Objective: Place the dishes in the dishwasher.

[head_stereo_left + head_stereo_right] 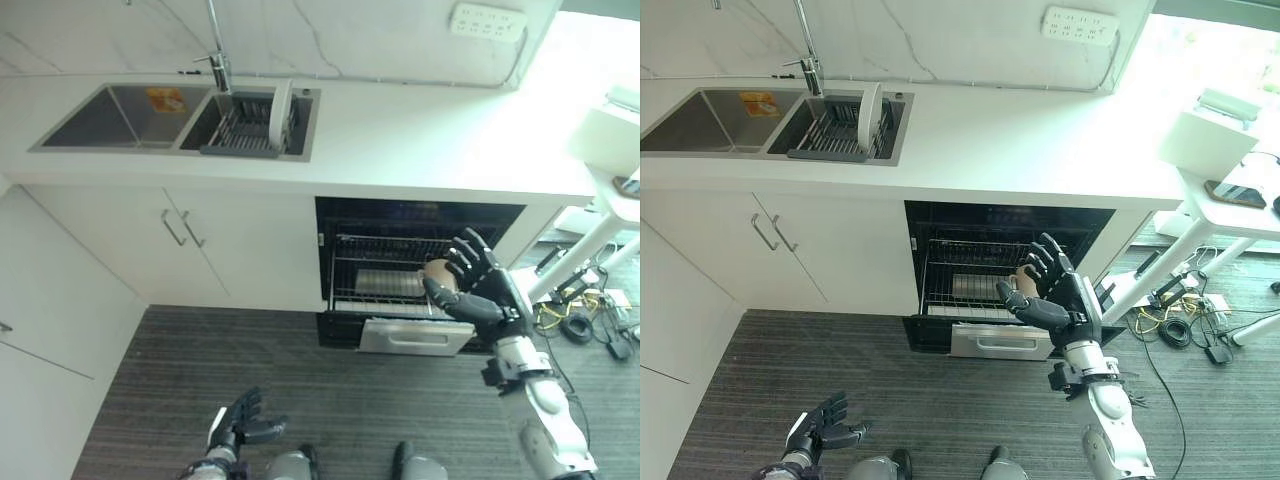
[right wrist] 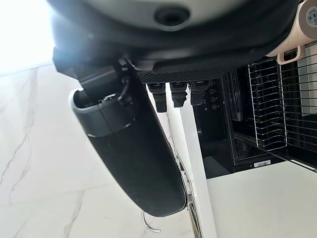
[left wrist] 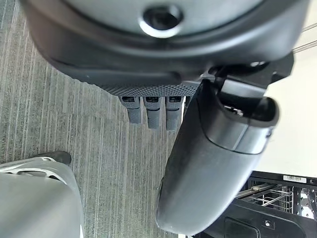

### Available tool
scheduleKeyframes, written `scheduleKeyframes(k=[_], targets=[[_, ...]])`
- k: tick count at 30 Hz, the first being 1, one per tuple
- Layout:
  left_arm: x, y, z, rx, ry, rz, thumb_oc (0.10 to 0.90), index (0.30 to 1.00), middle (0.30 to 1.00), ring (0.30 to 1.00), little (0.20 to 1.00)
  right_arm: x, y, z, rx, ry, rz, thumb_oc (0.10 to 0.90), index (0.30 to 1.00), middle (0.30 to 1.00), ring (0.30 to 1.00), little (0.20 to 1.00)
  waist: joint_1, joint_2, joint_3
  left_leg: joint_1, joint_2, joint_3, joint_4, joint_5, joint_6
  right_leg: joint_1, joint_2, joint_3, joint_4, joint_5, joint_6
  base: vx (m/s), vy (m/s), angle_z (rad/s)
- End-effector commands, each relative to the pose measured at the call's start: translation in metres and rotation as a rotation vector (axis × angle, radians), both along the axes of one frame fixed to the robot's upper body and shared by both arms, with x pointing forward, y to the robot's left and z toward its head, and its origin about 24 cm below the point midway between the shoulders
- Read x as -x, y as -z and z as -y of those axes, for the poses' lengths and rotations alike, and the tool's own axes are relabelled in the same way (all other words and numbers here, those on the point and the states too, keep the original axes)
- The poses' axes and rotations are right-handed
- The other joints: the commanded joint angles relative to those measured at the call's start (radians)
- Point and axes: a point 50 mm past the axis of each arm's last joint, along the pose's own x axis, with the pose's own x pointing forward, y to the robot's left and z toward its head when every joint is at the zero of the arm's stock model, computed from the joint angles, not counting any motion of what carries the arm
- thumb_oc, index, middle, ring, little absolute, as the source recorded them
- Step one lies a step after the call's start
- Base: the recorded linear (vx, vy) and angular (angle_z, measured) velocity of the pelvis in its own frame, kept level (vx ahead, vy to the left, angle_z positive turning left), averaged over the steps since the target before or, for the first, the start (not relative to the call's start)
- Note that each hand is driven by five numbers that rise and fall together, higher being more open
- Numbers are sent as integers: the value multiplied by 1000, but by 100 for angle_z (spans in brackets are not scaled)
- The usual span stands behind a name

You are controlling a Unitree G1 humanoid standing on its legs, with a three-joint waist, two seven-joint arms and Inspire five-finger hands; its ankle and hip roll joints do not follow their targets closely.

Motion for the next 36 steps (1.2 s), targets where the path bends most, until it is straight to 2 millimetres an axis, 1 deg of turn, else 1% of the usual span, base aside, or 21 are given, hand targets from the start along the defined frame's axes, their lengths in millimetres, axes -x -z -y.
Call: scheduleKeyframes(k=[1, 3, 5, 7, 10, 11, 12, 14, 16, 17, 18, 19, 20, 21, 23, 24, 25, 26, 29, 33, 36], targets=[[-36, -19, 7, 9, 2, 178, 800, 900, 900, 900, 900, -23, -57, -6, 22, -84, 282, 800, 900, 900, 900, 900, 6, 49, 40, 24, -55, -169, 24, -85, 7, 44, 121, 27, 40, -136, -59, 4, 10, 28], [-34, -17, 7, 5, 1, 170, 800, 900, 900, 900, 900, -22, -60, -6, 15, -80, 293, 800, 900, 900, 900, 900, 9, 44, 42, 29, -59, -153, 24, -90, 12, 51, 109, 13, 40, -142, -60, -4, 15, 10], [-34, -16, 8, 5, 20, 163, 800, 900, 900, 900, 900, -21, -61, -3, 36, -37, 286, 800, 900, 900, 900, 900, 1, 39, 44, 45, -55, -95, 24, -94, 16, 58, 92, -14, 40, -144, -62, -34, 71, 19], [-35, -16, 11, 6, 48, 158, 800, 900, 900, 900, 900, -19, -61, 1, 68, 8, 285, 800, 900, 900, 900, 900, -4, 35, 48, 47, -27, -77, 24, -80, 0, 61, 78, -29, 40, -141, -64, -33, 185, 51], [-33, -15, 13, 14, 80, 141, 800, 900, 900, 900, 900, -16, -60, 7, 113, 60, 272, 800, 900, 900, 900, 900, -11, 48, 54, 17, 28, -128, 24, -47, -44, 76, 84, -8, 40, -149, -58, 50, 346, 47], [-31, -14, 12, 19, 83, 132, 800, 900, 900, 900, 900, -16, -59, 9, 122, 68, 267, 800, 900, 900, 900, 900, -11, 54, 54, -2, 45, -145, 24, -32, -61, 80, 87, -2, 40, -154, -54, 107, 493, 45], [-29, -12, 12, 24, 94, 122, 800, 900, 900, 900, 900, -16, -57, 12, 134, 74, 259, 800, 900, 900, 900, 900, -6, 63, 57, -41, 71, -169, 24, -8, -86, 95, 89, 9, 40, -167, -49, 123, 511, 47], [-28, -10, 15, 20, 130, 114, 800, 900, 900, 900, 900, -16, -57, 16, 138, 80, 260, 800, 900, 900, 900, 900, 0, 67, 61, -81, 94, -172, 24, 14, -105, 116, 78, 13, 40, -181, -42, 128, 485, 27], [-28, -10, 13, 11, 163, 104, 800, 900, 900, 900, 900, -15, -59, 23, 139, 85, 269, 800, 900, 900, 900, 900, -4, 67, 53, -77, 101, -146, 24, -9, -99, 118, 45, 2, 40, -184, -21, 113, 447, 8], [-29, -9, 12, 7, 175, 95, 800, 900, 900, 900, 900, -14, -59, 23, 132, 92, 267, 800, 900, 900, 900, 900, -7, 66, 49, -68, 96, -139, 24, -19, -95, 113, 31, -2, 40, -177, -11, 107, 418, 7], [-29, -8, 11, 5, 188, 83, 800, 900, 900, 900, 900, -14, -58, 23, 113, 99, 263, 800, 900, 900, 900, 900, -8, 63, 46, -57, 84, -142, 24, -30, -88, 104, 16, 0, 40, -164, 0, 102, 403, 9], [-29, -7, 11, -1, 199, 74, 800, 900, 900, 900, 900, -14, -58, 21, 91, 108, 265, 800, 900, 900, 900, 900, -4, 54, 45, -43, 67, -143, 24, -50, -72, 91, -14, 5, 40, -144, 21, 94, 371, 11], [-28, -6, 11, -4, 197, 70, 800, 900, 900, 900, 900, -14, -57, 18, 80, 111, 266, 800, 900, 900, 900, 900, -2, 48, 43, -35, 56, -141, 24, -63, -59, 82, -29, 14, 40, -133, 32, 93, 334, 1], [-27, -5, 11, -10, 190, 67, 800, 900, 900, 900, 900, -14, -55, 15, 69, 109, 262, 800, 900, 900, 900, 900, -1, 42, 42, -26, 44, -138, 24, -77, -44, 74, -39, 27, 40, -123, 39, 82, 272, -7], [-26, -5, 9, -17, 183, 67, 800, 900, 900, 900, 900, -14, -52, 12, 53, 100, 255, 800, 900, 900, 900, 900, 5, 34, 40, -18, 31, -130, 24, -91, -22, 71, -42, 41, 40, -116, 41, 63, 200, -16], [-25, -5, 9, -20, 183, 67, 800, 900, 900, 900, 900, -14, -51, 9, 51, 97, 263, 800, 900, 900, 900, 900, 12, 31, 39, -14, 28, -122, 24, -95, -11, 73, -43, 25, 40, -109, 41, 41, 159, -20], [-24, -7, 7, -30, 181, 70, 800, 900, 900, 900, 900, -14, -52, 2, 50, 88, 283, 800, 900, 900, 900, 900, 27, 33, 42, -5, 35, -106, 24, -100, 6, 80, -42, -30, 40, -65, 50, 30, 116, -29], [-26, -8, 7, -38, 187, 75, 800, 900, 900, 900, 900, -15, -54, 0, 39, 90, 292, 800, 900, 900, 900, 900, 30, 32, 44, -8, 34, -109, 24, -103, 18, 80, -13, -38, 40, -68, 43, 21, 74, -62], [-28, -11, 9, -41, 181, 82, 800, 900, 900, 900, 900, -15, -56, -2, 29, 77, 291, 800, 900, 900, 900, 900, 36, 21, 43, -10, 16, -100, 24, -112, 31, 63, 46, -61, 40, -78, 19, 28, 25, -68], [-27, -11, 13, -32, 161, 97, 800, 900, 900, 900, 900, -16, -56, -4, 31, 38, 299, 800, 900, 900, 900, 900, 51, 4, 42, -8, -17, -67, 24, -113, 37, 41, 90, -101, 40, -119, -21, 68, -21, -41], [-25, -12, 15, -29, 166, 106, 800, 900, 900, 900, 900, -16, -59, -3, 34, 28, 302, 800, 900, 900, 900, 900, 46, 7, 41, -5, -24, -56, 24, -111, 39, 43, 101, -90, 40, -135, -38, 108, -74, -58]])
